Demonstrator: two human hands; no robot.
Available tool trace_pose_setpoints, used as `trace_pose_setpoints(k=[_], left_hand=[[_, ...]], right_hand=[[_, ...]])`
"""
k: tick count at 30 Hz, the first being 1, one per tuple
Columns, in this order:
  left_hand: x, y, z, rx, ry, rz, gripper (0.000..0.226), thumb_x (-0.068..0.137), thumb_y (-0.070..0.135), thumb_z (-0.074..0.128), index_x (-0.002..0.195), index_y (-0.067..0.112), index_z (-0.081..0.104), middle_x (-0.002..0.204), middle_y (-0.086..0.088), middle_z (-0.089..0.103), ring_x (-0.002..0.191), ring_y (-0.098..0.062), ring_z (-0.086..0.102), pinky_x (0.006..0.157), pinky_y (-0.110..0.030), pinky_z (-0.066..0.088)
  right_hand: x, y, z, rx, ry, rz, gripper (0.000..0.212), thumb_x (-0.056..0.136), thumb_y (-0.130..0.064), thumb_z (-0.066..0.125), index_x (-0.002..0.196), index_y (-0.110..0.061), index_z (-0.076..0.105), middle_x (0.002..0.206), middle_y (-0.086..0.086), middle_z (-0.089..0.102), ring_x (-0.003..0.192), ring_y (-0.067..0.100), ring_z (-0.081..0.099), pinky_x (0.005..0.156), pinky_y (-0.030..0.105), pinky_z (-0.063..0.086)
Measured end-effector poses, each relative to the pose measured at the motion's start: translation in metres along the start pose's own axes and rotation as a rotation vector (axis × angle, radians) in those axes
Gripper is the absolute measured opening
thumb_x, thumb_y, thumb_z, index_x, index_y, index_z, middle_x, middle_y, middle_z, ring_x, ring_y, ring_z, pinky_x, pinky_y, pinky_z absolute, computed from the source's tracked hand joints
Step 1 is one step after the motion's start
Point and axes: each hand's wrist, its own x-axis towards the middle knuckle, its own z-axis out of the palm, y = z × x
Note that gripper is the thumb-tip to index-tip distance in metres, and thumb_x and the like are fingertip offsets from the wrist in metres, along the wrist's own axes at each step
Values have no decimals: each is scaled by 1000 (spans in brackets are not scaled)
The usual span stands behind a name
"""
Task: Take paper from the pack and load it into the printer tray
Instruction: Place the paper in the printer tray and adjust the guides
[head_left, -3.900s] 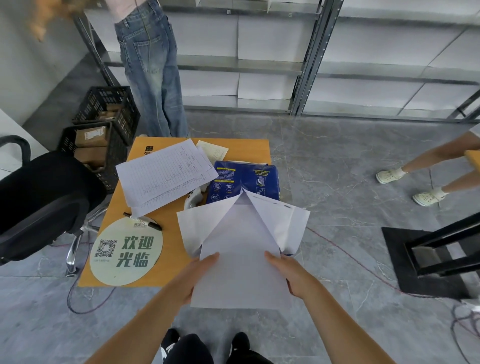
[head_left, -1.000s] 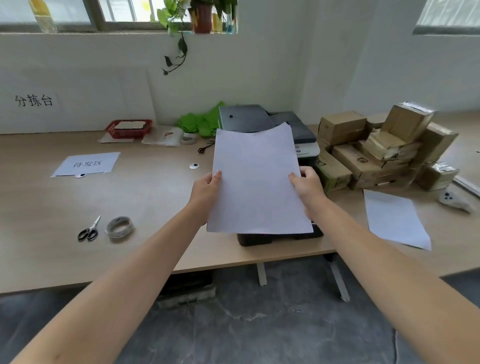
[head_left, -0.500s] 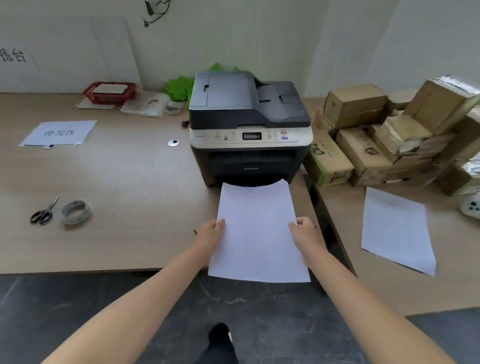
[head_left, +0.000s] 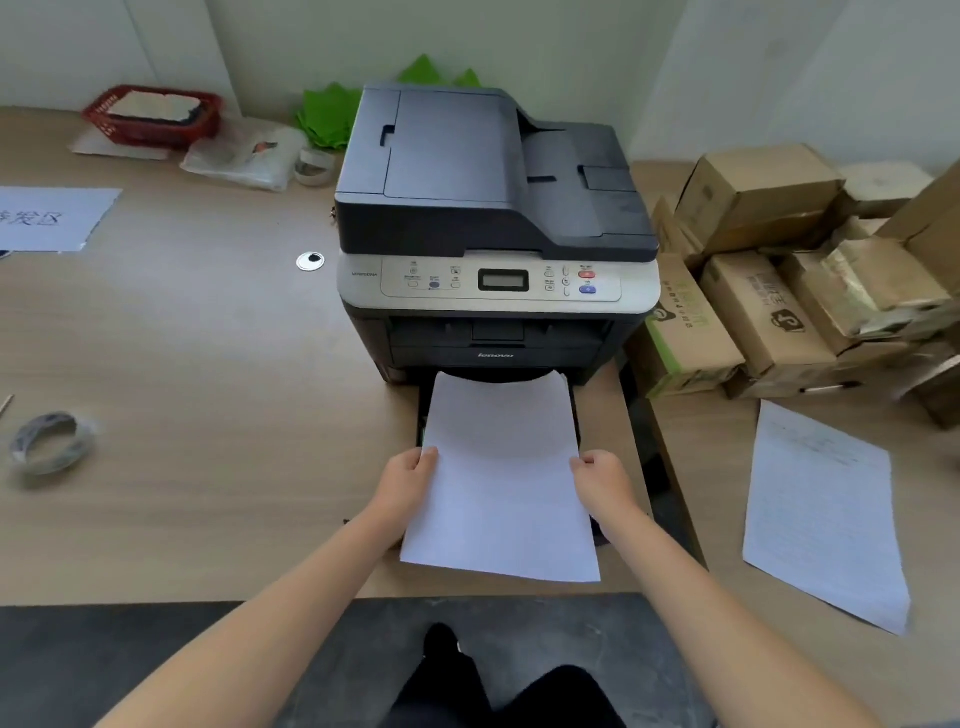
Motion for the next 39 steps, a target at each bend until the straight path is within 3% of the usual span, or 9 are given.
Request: trace_pose_setpoints(k=[4, 9, 13, 17, 21, 25, 28, 34, 39], left_hand=[[12, -4, 3, -13, 39, -18, 37, 99, 33, 42, 83, 4, 56, 78, -14, 53, 71, -24, 51, 62, -34, 39], [25, -9, 16, -1, 92, 53, 32, 99, 34, 42, 78, 11, 49, 76, -9, 44, 68, -21, 39, 59, -33, 29], [25, -12, 24, -60, 130, 70, 44, 99, 35, 43, 79, -3, 50, 75, -18, 47, 68, -22, 44, 62, -35, 34], [30, -4, 25, -36, 95, 105, 41, 100, 34, 42, 71, 6, 45, 65, -6, 42, 60, -15, 38, 54, -24, 30], [43, 1, 24, -24, 109, 102, 37, 100, 33, 41, 75, 5, 45, 70, -7, 37, 65, -18, 34, 58, -30, 25], [50, 10, 25, -26, 155, 112, 33, 101, 29, 40, 77, 7, 45, 71, -6, 36, 65, -16, 32, 56, -30, 24], [60, 21, 25, 2, 190, 131, 37, 101, 29, 39, 81, 0, 48, 72, -6, 42, 67, -17, 37, 58, -31, 27], [82, 31, 29, 137, 281, 163, 30, 101, 29, 38, 79, 9, 38, 65, -3, 33, 63, -21, 33, 52, -32, 23], [92, 28, 32, 90, 370, 186, 16, 99, 22, 46, 100, 6, 48, 80, -7, 50, 70, -20, 45, 54, -22, 34]], right_hand=[[17, 1, 7, 7, -57, 51, 27, 101, -21, 44, 120, -6, 56, 111, 12, 64, 101, 28, 60, 78, 33, 46], [31, 1, 13, 38, -3, -36, 25, 103, -19, 39, 117, -6, 54, 96, 4, 59, 88, 20, 56, 73, 30, 43], [27, 3, 8, 118, 2, -115, 22, 104, -19, 33, 113, -8, 50, 92, -1, 58, 82, 7, 56, 61, 21, 40], [39, 0, 5, 97, 25, -138, 26, 104, -21, 36, 118, -7, 52, 103, 5, 60, 90, 18, 56, 67, 26, 41], [53, -4, 13, 70, 12, -114, 26, 104, -19, 34, 117, -3, 51, 95, 8, 57, 86, 22, 54, 73, 30, 38], [68, -11, 18, 48, 31, -136, 23, 104, -17, 35, 110, -2, 52, 79, 2, 54, 86, 29, 55, 62, 30, 37], [75, -23, 21, 10, 109, -181, 27, 103, -16, 38, 115, 1, 55, 87, 13, 60, 91, 37, 61, 69, 32, 40], [86, -30, 23, -58, 79, -250, 31, 98, -18, 50, 127, -8, 52, 96, 9, 59, 93, 29, 60, 70, 31, 42], [89, -21, 26, -149, 59, -276, 57, 90, -12, 61, 143, -22, 41, 112, 6, 57, 117, 27, 40, 98, 44, 44]])
